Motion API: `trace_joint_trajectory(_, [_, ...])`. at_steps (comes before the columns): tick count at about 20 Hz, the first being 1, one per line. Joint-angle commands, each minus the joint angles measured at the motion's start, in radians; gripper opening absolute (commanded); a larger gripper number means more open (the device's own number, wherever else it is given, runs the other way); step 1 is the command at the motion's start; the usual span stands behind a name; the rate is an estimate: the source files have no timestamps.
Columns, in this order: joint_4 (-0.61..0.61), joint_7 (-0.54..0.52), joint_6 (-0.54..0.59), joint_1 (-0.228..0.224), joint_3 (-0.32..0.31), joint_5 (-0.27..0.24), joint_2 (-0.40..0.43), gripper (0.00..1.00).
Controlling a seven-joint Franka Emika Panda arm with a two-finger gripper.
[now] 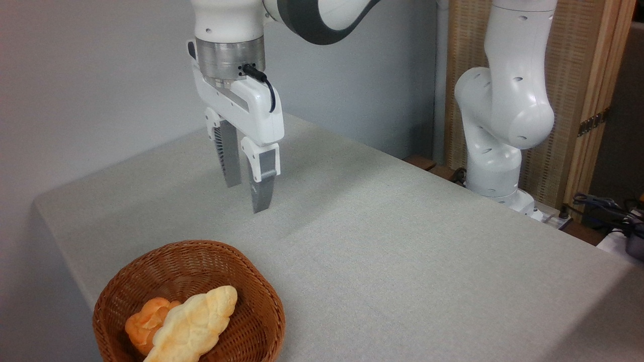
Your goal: Put bread into the basket
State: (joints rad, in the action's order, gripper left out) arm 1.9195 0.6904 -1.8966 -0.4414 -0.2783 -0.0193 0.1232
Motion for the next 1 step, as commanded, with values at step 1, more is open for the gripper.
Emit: trace_joint_trajectory(1, [-0.037, -0.015, 0.071, 0.0, -0.012, 0.029, -0.007, 1.0])
